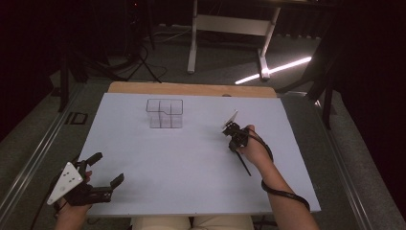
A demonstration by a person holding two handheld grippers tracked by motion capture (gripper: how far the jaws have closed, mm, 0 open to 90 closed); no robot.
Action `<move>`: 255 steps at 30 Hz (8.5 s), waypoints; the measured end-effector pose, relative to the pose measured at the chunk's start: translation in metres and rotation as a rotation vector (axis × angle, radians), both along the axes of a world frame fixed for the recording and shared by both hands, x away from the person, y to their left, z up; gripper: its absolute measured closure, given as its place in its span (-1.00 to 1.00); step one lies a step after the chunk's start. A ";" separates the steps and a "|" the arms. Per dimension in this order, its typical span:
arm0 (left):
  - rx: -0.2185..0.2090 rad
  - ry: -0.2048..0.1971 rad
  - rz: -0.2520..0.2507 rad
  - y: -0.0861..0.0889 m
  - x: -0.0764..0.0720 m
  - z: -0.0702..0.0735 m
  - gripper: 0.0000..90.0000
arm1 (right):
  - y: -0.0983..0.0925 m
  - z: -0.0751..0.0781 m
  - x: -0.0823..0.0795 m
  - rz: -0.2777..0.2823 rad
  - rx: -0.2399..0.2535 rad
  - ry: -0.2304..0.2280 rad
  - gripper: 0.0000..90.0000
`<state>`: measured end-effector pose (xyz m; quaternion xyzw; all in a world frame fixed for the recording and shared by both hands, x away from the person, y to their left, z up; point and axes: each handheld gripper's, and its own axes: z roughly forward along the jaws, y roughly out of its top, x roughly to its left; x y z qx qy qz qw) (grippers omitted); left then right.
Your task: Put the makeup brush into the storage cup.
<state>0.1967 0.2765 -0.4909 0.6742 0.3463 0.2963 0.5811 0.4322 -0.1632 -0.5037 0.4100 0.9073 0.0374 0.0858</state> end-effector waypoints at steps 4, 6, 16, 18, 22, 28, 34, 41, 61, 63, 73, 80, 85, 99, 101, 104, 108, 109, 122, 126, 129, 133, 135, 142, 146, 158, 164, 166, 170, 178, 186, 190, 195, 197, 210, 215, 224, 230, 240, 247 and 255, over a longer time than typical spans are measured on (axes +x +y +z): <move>0.002 0.000 0.000 -0.001 0.000 0.000 -0.96 | 0.001 0.000 0.001 -0.009 0.002 0.014 0.81; 0.001 -0.001 -0.002 -0.001 0.000 0.000 -0.96 | 0.002 -0.001 0.000 -0.014 0.002 0.018 0.85; -0.003 0.001 0.000 0.000 0.000 0.000 -0.96 | 0.003 0.003 0.001 -0.036 0.019 0.045 0.87; -0.003 0.001 0.000 0.000 0.000 0.000 -0.96 | 0.002 0.008 0.000 -0.027 0.017 0.040 0.87; -0.007 -0.001 0.000 0.000 0.000 0.000 -0.96 | -0.001 0.018 -0.001 -0.021 0.046 0.024 0.87; -0.017 0.002 -0.009 -0.001 0.000 0.000 -0.96 | -0.009 0.034 -0.008 0.002 0.122 -0.005 0.87; -0.016 0.001 -0.014 -0.002 0.000 0.001 -0.96 | -0.017 0.039 -0.015 0.030 0.179 -0.032 0.87; -0.021 0.053 -0.089 -0.009 0.003 0.000 -0.96 | -0.024 0.048 -0.022 0.038 0.236 -0.100 0.87; -0.062 0.185 -0.080 -0.024 0.011 0.007 -0.96 | -0.035 0.071 -0.042 0.067 0.379 -0.274 0.87; -0.065 0.191 -0.090 -0.027 0.012 0.009 -0.96 | -0.035 0.074 -0.045 0.070 0.395 -0.290 0.87; -0.047 0.174 -0.105 -0.043 0.019 0.020 -0.96 | -0.035 0.083 -0.057 0.088 0.461 -0.342 0.87; -0.019 0.194 -0.111 -0.051 0.024 0.026 -0.96 | -0.031 0.087 -0.063 0.106 0.491 -0.365 0.87; -0.032 0.183 -0.146 -0.054 0.029 0.032 -0.96 | -0.025 0.092 -0.069 0.119 0.512 -0.388 0.87; -0.039 0.209 -0.249 -0.081 0.047 0.043 -0.96 | -0.010 0.108 -0.075 0.158 0.575 -0.430 0.87; -0.037 0.212 -0.260 -0.085 0.049 0.043 -0.96 | -0.008 0.110 -0.076 0.168 0.576 -0.438 0.87; -0.041 0.213 -0.277 -0.092 0.053 0.045 -0.96 | -0.003 0.115 -0.078 0.178 0.592 -0.444 0.87; -0.047 0.216 -0.300 -0.100 0.059 0.045 -0.96 | 0.002 0.118 -0.080 0.191 0.619 -0.467 0.87; -0.047 0.217 -0.306 -0.103 0.061 0.045 -0.96 | 0.003 0.119 -0.080 0.194 0.629 -0.476 0.87; -0.048 0.209 -0.334 -0.127 0.075 0.041 -0.95 | 0.023 0.125 -0.087 0.230 0.696 -0.525 0.87; -0.039 0.204 -0.348 -0.134 0.077 0.041 -0.95 | 0.030 0.125 -0.089 0.237 0.706 -0.532 0.87; -0.035 0.205 -0.349 -0.145 0.080 0.038 -0.95 | 0.037 0.125 -0.092 0.245 0.720 -0.555 0.87; -0.048 0.213 -0.349 -0.156 0.084 0.035 -0.95 | 0.045 0.126 -0.095 0.242 0.740 -0.589 0.87; -0.051 0.218 -0.346 -0.160 0.086 0.033 -0.93 | 0.048 0.125 -0.095 0.241 0.752 -0.592 0.87; -0.081 0.244 -0.317 -0.173 0.092 0.027 -0.86 | 0.054 0.122 -0.100 0.219 0.803 -0.627 0.87; -0.091 0.260 -0.306 -0.181 0.095 0.024 -0.84 | 0.056 0.119 -0.102 0.223 0.815 -0.635 0.87; -0.060 0.300 -0.239 -0.199 0.100 0.016 -0.04 | 0.058 0.117 -0.109 0.207 0.852 -0.682 0.87; -0.062 0.319 -0.200 -0.202 0.103 0.014 0.31 | 0.059 0.119 -0.111 0.200 0.872 -0.705 0.87; -0.080 0.324 -0.204 -0.202 0.103 0.013 0.39 | 0.059 0.120 -0.112 0.202 0.877 -0.716 0.87; -0.078 0.326 -0.197 -0.204 0.105 0.014 0.55 | 0.060 0.120 -0.114 0.200 0.879 -0.729 0.87; -0.101 0.347 -0.185 -0.203 0.108 0.013 0.87 | 0.063 0.120 -0.116 0.206 0.883 -0.735 0.87; -0.066 0.341 -0.221 -0.201 0.107 0.012 0.91 | 0.061 0.118 -0.117 0.227 0.890 -0.720 0.87; -0.041 0.333 -0.246 -0.199 0.106 0.013 0.92 | 0.058 0.118 -0.116 0.253 0.906 -0.693 0.86; 0.001 0.322 -0.265 -0.195 0.105 0.014 0.92 | 0.052 0.118 -0.113 0.267 0.906 -0.643 0.64; 0.013 0.321 -0.263 -0.194 0.105 0.015 0.92 | 0.051 0.114 -0.112 0.276 0.910 -0.616 0.55; 0.034 0.322 -0.278 -0.194 0.103 0.017 0.92 | 0.047 0.087 -0.112 0.287 0.921 -0.516 0.64; 0.038 0.328 -0.278 -0.194 0.104 0.018 0.92 | 0.048 0.085 -0.112 0.296 0.910 -0.514 0.84; 0.037 0.344 -0.301 -0.191 0.106 0.019 0.91 | 0.049 0.085 -0.113 0.315 0.900 -0.521 0.87; 0.031 0.367 -0.336 -0.181 0.108 0.015 0.76 | 0.049 0.087 -0.114 0.328 0.894 -0.532 0.87; 0.040 0.368 -0.326 -0.142 0.107 0.018 0.62 | 0.034 0.090 -0.111 0.309 0.888 -0.543 0.87; -0.003 0.308 -0.346 -0.124 0.106 0.037 0.42 | 0.030 0.083 -0.111 0.304 0.874 -0.536 0.87; -0.023 0.271 -0.381 -0.124 0.109 0.055 0.31 | 0.031 0.081 -0.112 0.310 0.874 -0.528 0.87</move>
